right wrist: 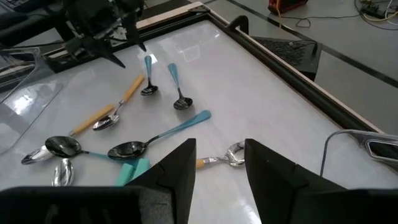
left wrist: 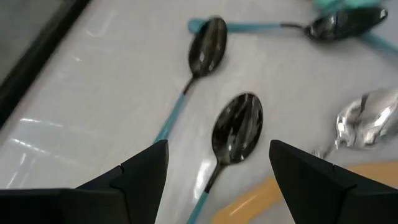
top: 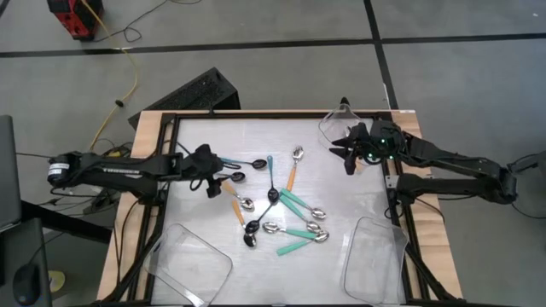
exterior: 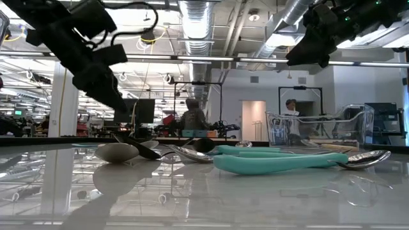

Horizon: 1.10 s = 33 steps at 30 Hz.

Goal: Sort silverware by color (type)
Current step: Put the blue spoon into the bottom left transparent bin

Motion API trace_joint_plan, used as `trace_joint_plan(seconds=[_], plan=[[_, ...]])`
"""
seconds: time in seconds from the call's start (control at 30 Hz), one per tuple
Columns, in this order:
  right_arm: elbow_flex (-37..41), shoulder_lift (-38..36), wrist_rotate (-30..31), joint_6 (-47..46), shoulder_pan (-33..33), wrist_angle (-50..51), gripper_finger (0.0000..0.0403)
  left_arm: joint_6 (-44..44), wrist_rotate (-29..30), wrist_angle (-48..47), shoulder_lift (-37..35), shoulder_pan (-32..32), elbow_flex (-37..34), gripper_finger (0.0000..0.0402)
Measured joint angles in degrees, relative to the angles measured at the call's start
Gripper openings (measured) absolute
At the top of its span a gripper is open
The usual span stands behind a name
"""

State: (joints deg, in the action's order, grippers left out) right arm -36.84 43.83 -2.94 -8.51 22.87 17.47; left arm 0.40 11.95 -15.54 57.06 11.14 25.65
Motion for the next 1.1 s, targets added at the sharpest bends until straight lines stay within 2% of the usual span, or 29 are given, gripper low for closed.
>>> trace_joint_plan(seconds=[0.33, 0.67, 1.1], plan=[[0.0, 0.0, 0.0, 0.0, 0.0, 0.0, 0.0162, 3.3, -2.9, 2.7, 7.6, 3.8, 0.0, 0.0265], [0.0, 0.0, 0.0, 0.0, 0.0, 0.0, 0.0162, 6.1, -1.2, 5.5, 15.8, 4.0, 0.0, 0.0265], [0.0, 0.0, 0.0, 0.0, 0.0, 0.0, 0.0162, 9.0, -2.8, 7.4, 18.1, 6.0, 0.0, 0.0265]])
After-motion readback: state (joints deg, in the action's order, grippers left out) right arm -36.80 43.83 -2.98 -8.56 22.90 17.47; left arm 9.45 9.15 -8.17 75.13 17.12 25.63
